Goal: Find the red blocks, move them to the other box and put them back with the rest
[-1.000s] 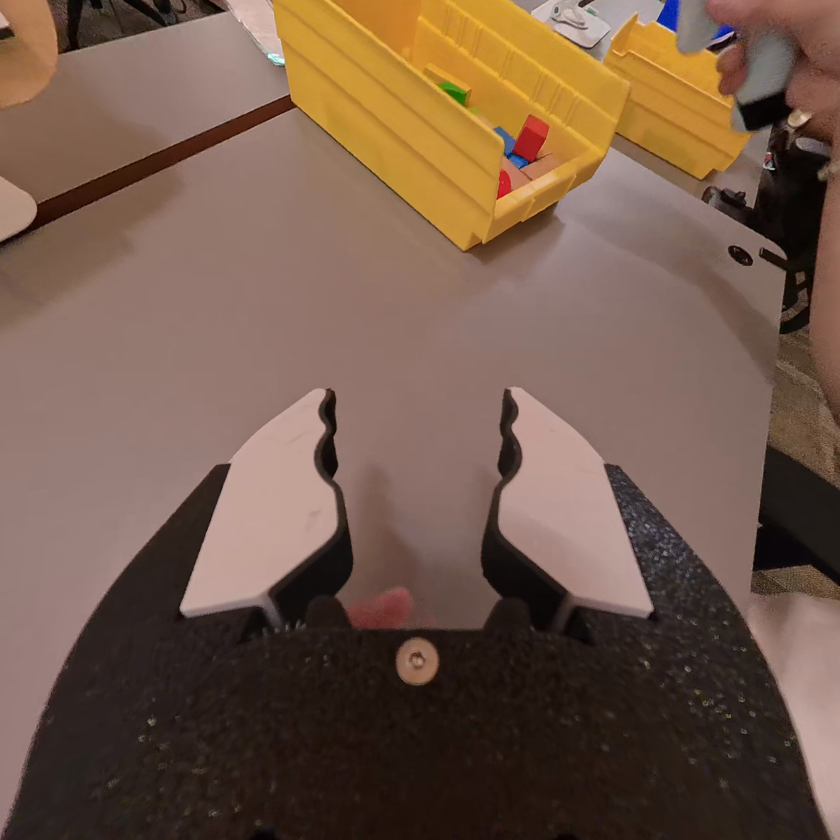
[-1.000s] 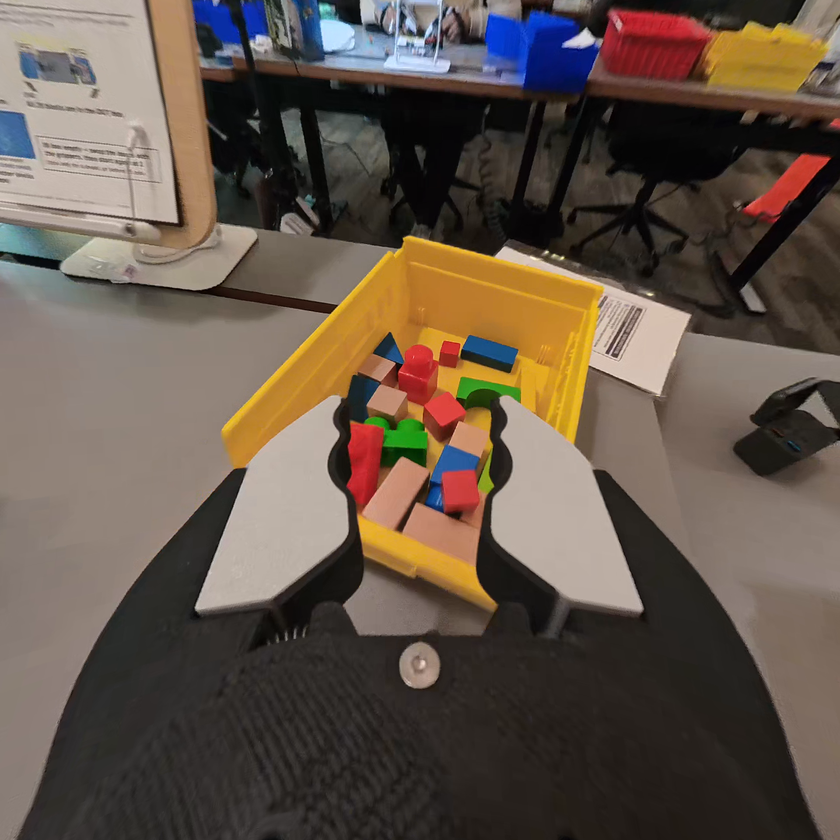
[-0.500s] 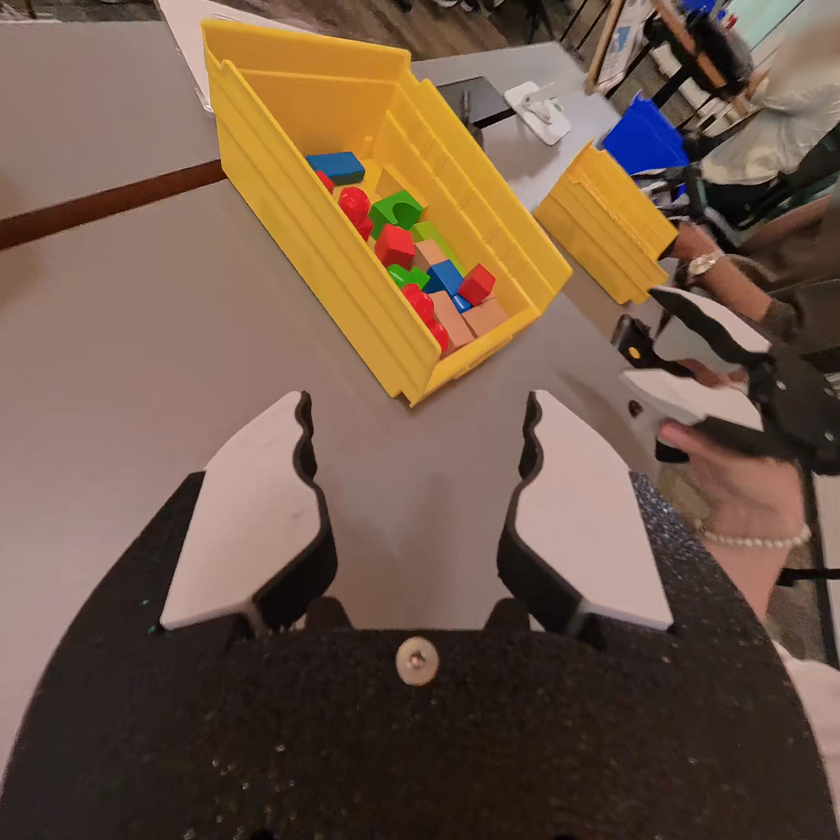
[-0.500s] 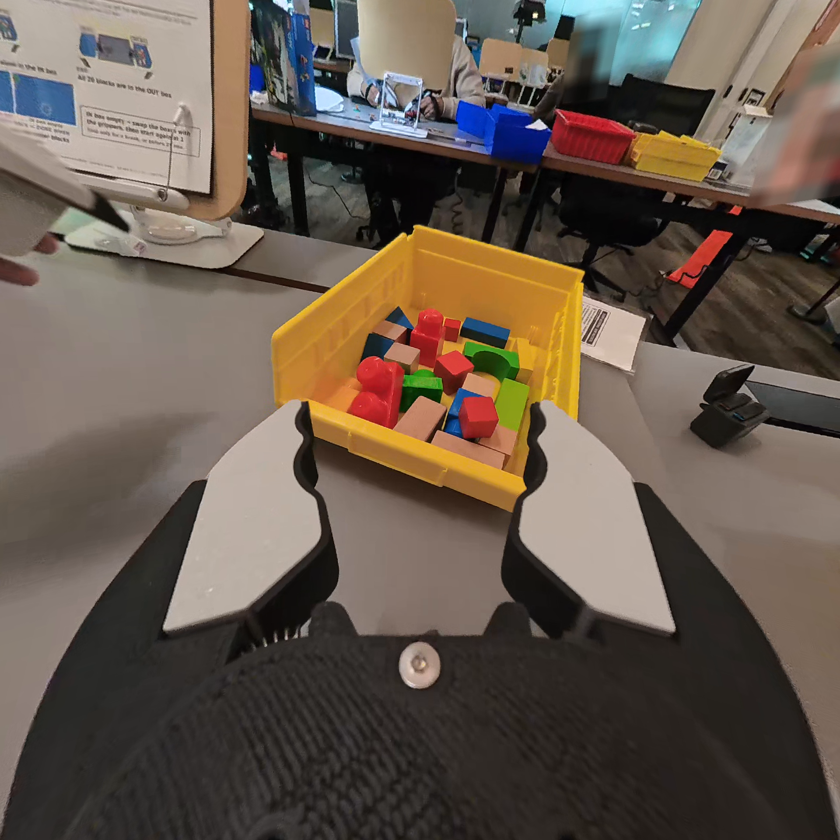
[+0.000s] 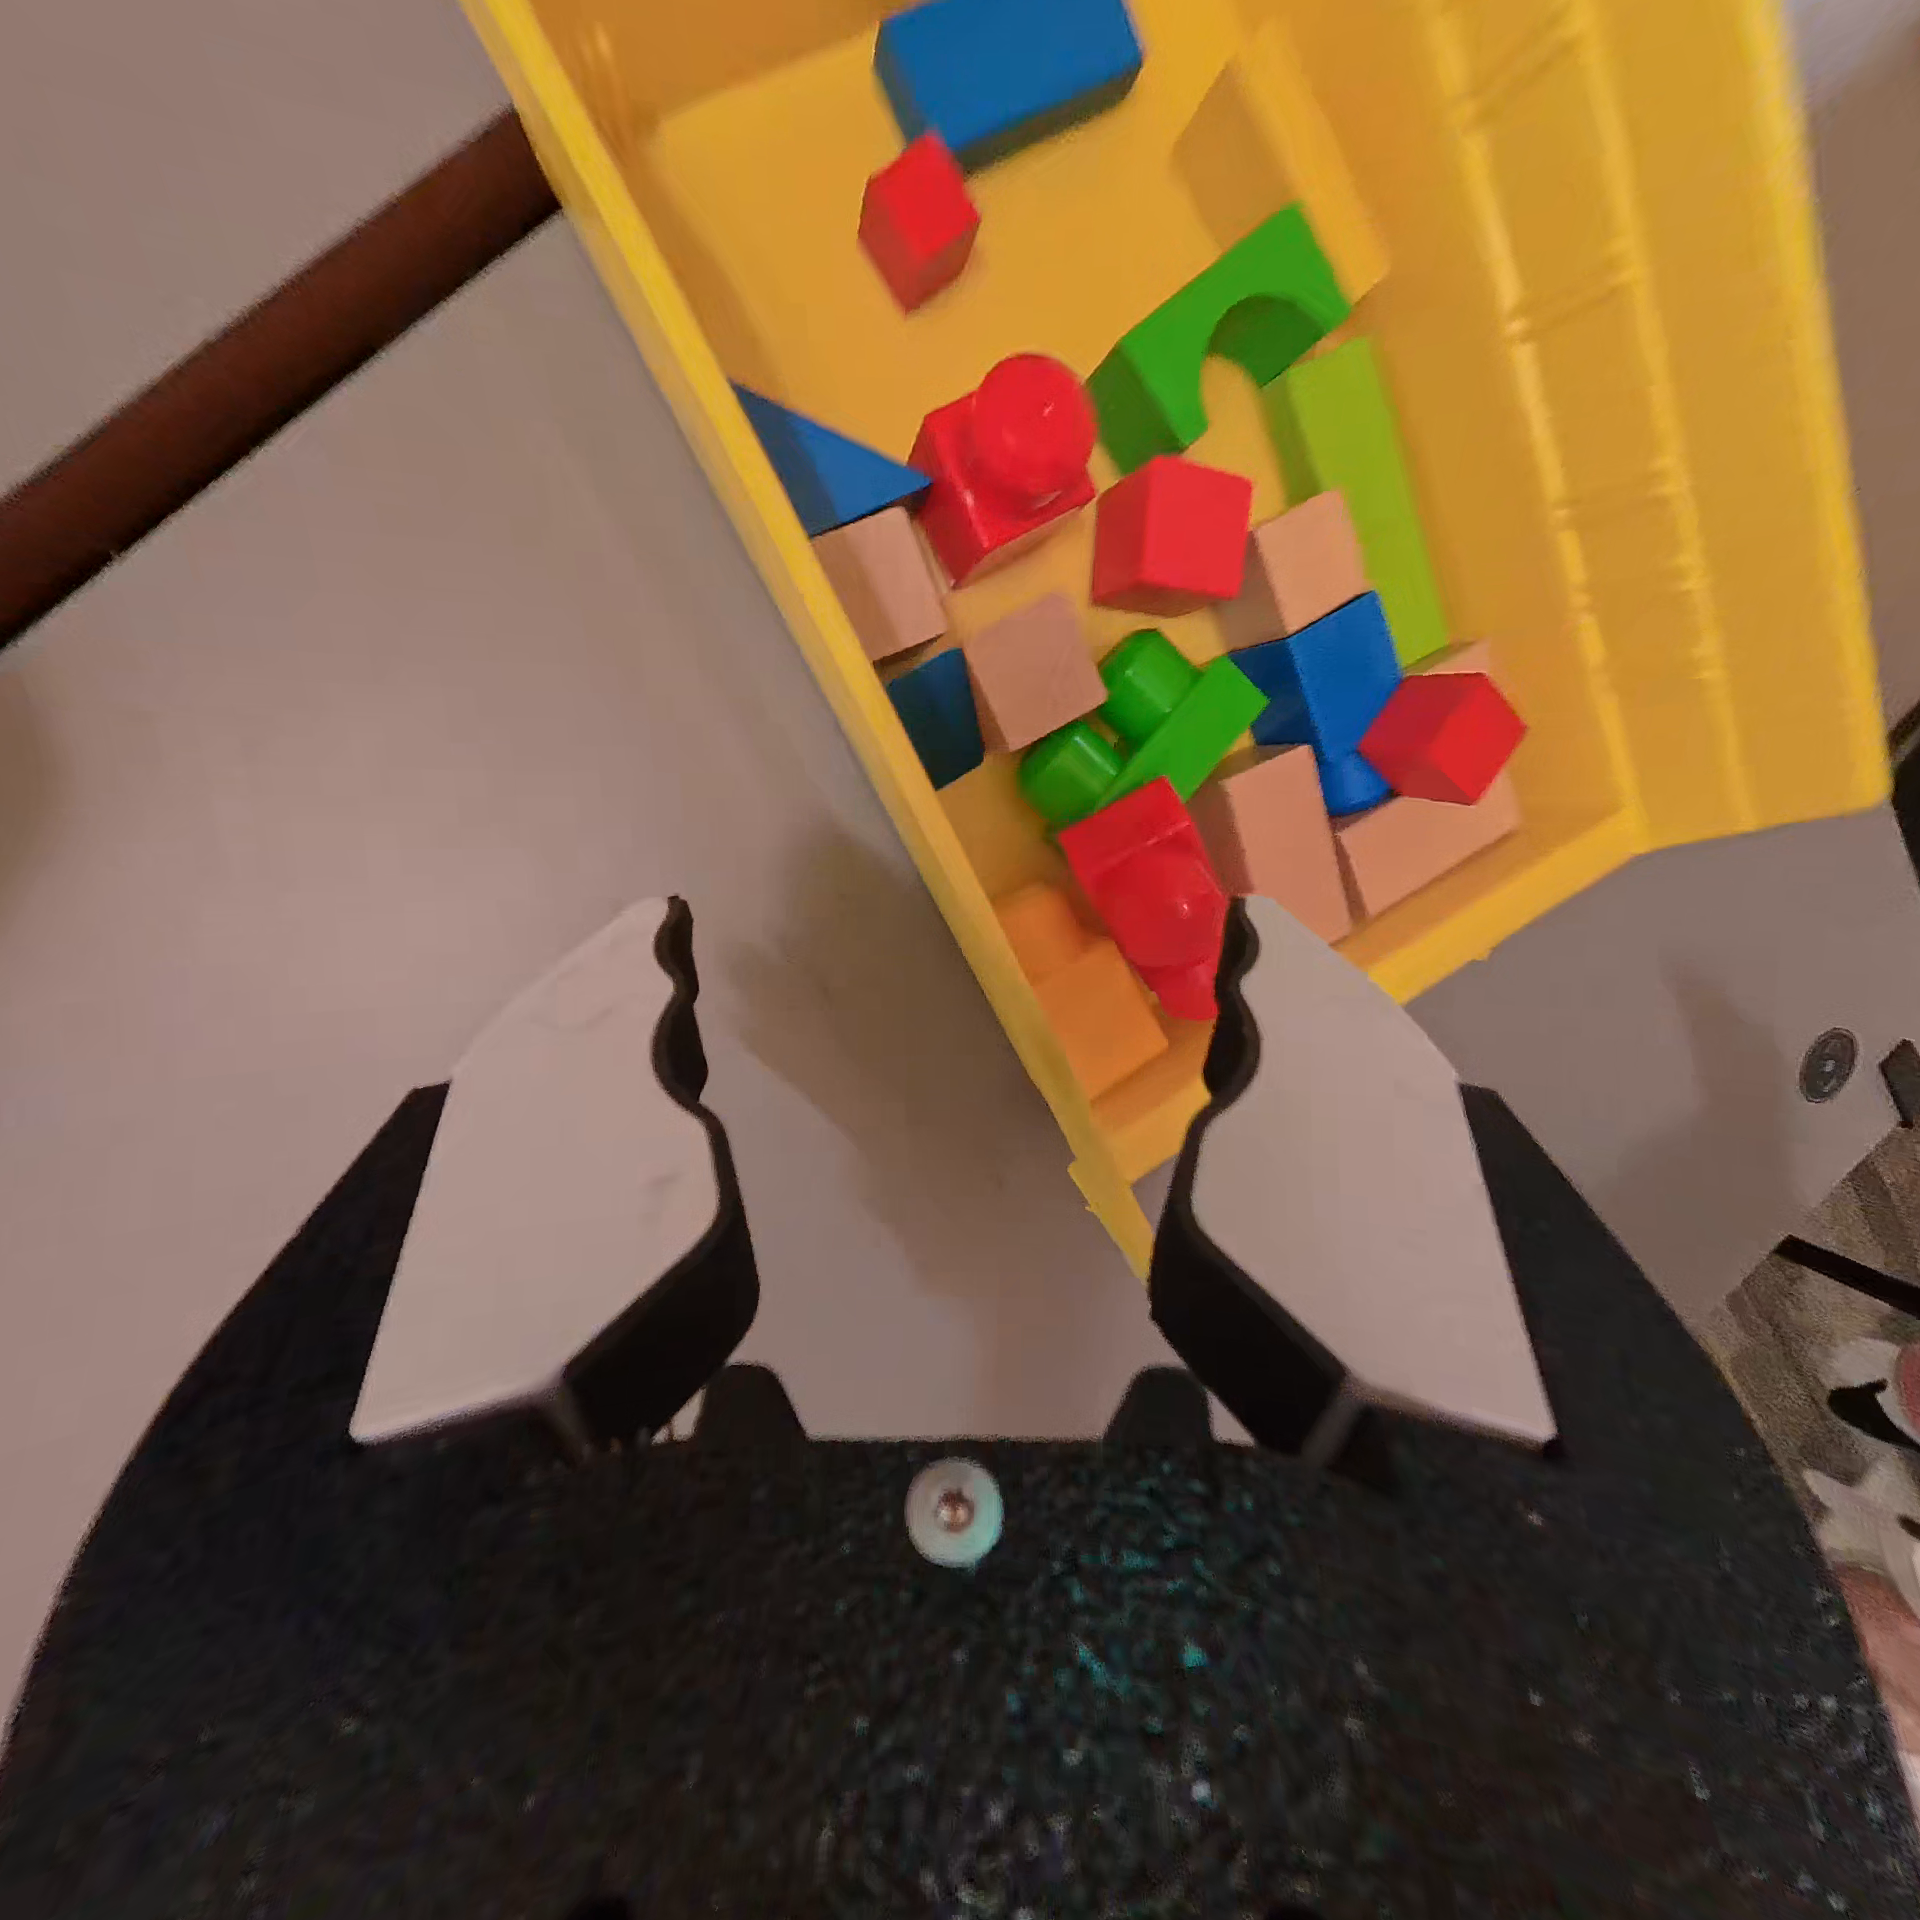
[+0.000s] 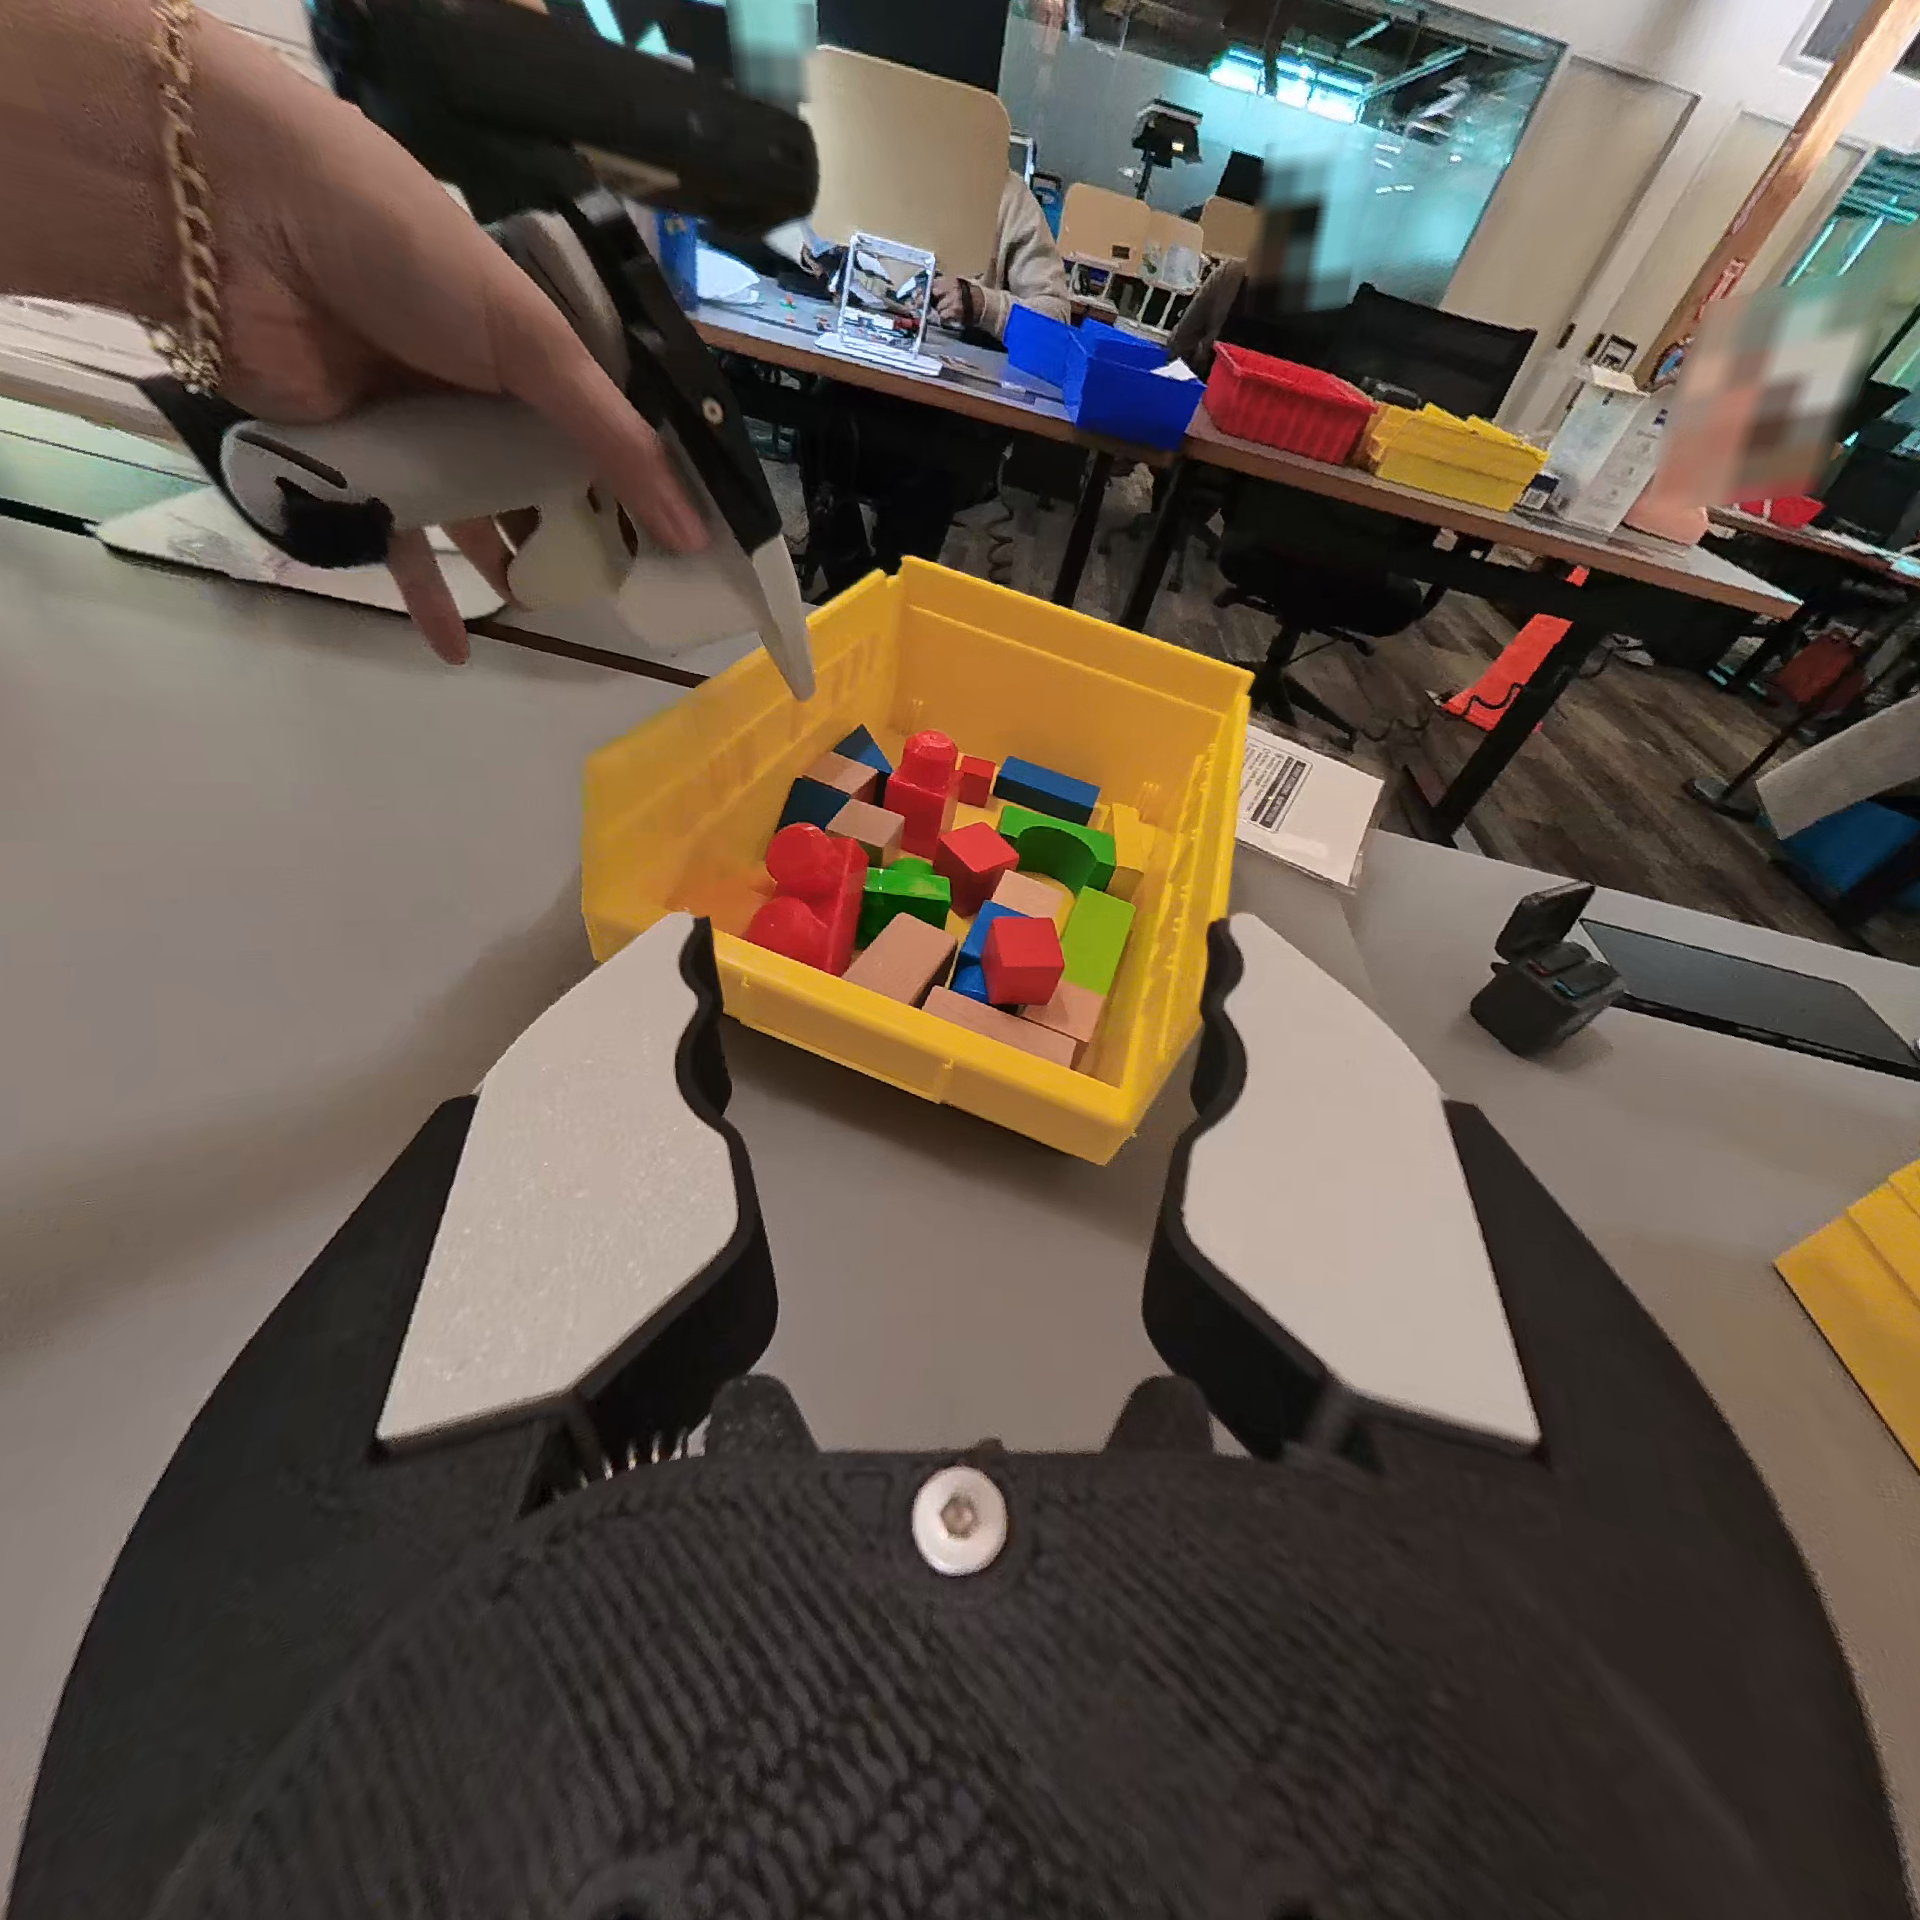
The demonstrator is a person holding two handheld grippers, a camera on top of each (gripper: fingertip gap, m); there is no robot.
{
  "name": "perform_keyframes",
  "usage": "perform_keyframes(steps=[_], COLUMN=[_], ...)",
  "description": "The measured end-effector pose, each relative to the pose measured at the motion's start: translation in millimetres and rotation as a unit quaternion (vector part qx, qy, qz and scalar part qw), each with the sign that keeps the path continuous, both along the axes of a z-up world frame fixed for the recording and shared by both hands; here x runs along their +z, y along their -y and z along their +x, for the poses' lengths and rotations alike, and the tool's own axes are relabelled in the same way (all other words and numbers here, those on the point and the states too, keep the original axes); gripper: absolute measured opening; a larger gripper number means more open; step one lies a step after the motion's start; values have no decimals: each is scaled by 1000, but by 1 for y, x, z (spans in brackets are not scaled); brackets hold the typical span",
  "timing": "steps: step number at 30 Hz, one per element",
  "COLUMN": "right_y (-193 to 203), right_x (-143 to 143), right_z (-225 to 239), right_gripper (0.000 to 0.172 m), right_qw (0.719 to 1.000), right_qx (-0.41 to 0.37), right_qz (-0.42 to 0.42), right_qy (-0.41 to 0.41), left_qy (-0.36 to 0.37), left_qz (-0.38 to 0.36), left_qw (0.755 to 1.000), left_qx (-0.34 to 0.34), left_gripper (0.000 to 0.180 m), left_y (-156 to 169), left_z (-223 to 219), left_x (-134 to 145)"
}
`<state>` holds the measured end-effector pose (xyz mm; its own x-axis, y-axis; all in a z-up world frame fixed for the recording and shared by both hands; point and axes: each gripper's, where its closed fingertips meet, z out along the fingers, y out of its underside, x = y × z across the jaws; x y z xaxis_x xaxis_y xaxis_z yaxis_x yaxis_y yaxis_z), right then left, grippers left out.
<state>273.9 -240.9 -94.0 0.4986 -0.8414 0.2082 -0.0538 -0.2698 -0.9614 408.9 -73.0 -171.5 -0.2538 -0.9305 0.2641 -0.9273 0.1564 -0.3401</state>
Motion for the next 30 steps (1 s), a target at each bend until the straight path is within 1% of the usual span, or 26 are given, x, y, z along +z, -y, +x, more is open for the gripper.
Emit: perform_keyframes(steps=[3,5,8,10,16,17,18,19,21,22,26,28,30], right_y=[4,5,4,4,7,8,9,10,12,12,13,13,14], right_x=[-1,-1,-3,-6,-8,-8,-8,-9,-10,-10,-7,-10,-11], right_z=[-1,-3,-4,-5,-6,-6,-6,-6,-5,-5,-4,-4,-4], right_gripper=[88,87,86,86,85,85,85,85,84,83,80,80,80], right_qw=[1000,1000,1000,1000,1000,1000,1000,1000,1000,1000,999,999,1000], right_qx=[0,2,9,11,12,11,10,8,8,9,9,9,8], right_qz=[7,11,14,15,15,17,18,19,21,23,36,33,26], right_qy=[-5,-3,-5,-10,-13,-13,-13,-13,-15,-15,-10,-16,-16], left_qy=[-43,-68,-91,-100,-107,-107,-109,-109,-92,-83,-62,-67,-78], left_qz=[-2,-21,-9,1,44,39,38,53,83,85,59,68,60], left_qw=[999,997,994,994,991,991,991,991,992,993,996,995,995], left_qx=[29,39,53,55,73,73,66,55,22,16,18,15,7], left_gripper=[93,85,74,62,36,33,23,20,17,19,20,19,17], left_y=[2,9,10,12,7,9,12,12,8,8,9,8,8], left_z=[8,10,14,16,24,26,25,25,27,28,31,30,29], left_x=[-16,-22,-35,-43,-64,-66,-68,-71,-74,-74,-74,-75,-74])
